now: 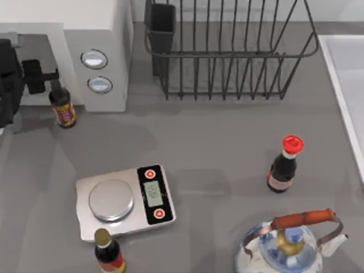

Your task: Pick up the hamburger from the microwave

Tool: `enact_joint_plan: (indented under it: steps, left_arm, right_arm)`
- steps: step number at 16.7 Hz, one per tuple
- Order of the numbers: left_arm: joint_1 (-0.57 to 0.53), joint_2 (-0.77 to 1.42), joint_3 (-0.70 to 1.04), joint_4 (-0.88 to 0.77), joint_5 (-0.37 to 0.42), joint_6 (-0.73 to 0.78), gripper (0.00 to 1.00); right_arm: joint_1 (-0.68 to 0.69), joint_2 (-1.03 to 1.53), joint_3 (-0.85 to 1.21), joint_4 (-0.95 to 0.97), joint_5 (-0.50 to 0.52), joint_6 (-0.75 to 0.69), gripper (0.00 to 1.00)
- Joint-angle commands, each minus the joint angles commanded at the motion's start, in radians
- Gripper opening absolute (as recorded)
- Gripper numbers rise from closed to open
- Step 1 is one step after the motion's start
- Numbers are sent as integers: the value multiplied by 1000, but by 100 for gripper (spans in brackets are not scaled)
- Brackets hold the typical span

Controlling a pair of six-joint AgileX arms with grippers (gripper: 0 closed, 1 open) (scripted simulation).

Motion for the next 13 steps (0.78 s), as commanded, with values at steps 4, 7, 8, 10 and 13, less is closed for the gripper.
enact_joint_plan:
  steps: [4,7,8,10,13]
  left_arm:
    - [-68,-199,-197,-38,-53,-23,0]
    - [-82,-237,-234,-46,-65,-29,0]
    - [-82,-237,-234,-46,-65,-29,0]
    - [-61,-199,-228,-36,-74,-28,0]
    - [-87,-173,-251,1,-53,-31,0]
  right_arm:
    - [0,0,0,0,0,0,100]
    - [0,0,0,0,0,0,100]
    - [0,0,0,0,0,0,100]
    - [0,0,0,0,0,0,100]
    - [0,0,0,0,0,0,100]
